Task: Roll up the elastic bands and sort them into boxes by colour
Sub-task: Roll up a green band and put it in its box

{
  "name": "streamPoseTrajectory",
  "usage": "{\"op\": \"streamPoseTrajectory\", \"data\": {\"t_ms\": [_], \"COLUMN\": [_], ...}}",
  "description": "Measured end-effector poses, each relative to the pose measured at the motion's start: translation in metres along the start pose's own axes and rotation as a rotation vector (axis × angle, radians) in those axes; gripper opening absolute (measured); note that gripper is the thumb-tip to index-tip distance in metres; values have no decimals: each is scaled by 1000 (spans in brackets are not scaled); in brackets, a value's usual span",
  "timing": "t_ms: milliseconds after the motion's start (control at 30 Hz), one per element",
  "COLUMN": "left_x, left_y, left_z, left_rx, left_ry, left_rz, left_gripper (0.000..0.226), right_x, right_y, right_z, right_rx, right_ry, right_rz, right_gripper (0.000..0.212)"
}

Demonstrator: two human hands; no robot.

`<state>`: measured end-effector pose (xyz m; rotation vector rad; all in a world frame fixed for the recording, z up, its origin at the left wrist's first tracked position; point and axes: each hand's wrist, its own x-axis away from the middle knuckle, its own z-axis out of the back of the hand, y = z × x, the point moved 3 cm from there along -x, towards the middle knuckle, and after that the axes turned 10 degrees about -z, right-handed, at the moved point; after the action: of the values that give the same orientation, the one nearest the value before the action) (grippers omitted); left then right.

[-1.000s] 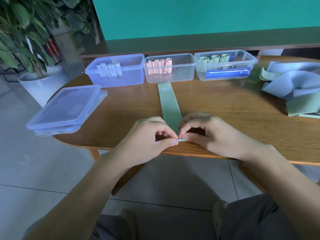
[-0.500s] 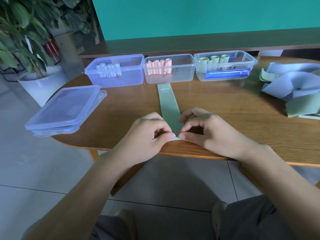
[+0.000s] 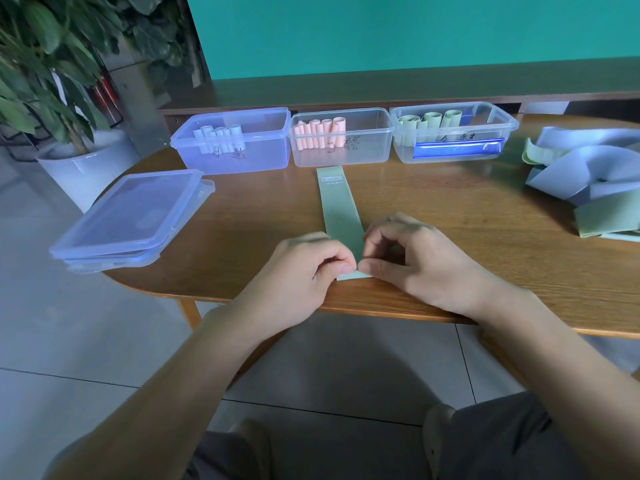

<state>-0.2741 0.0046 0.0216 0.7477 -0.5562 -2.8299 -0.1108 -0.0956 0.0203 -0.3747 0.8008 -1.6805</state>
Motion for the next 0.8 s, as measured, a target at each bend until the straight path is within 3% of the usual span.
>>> {"op": "streamPoseTrajectory", "data": {"t_ms": [300,500,800], "left_x": [1,0,1], "left_y": [-7,-7,-4], "left_z": [0,-1,1], "left_rx": [-2,-36,-3], "left_ry": [45,40,98], "left_rz": [25,16,34], "left_gripper": [8,11,11], "right_x": [-3,2,-4], "right_y": [4,6,11], "right_z": [-4,-1,-1], "right_rx": [-8,16,11], "right_ry": [70,4,22], "right_rz": [55,153,158], "right_gripper": [9,4,4]}}
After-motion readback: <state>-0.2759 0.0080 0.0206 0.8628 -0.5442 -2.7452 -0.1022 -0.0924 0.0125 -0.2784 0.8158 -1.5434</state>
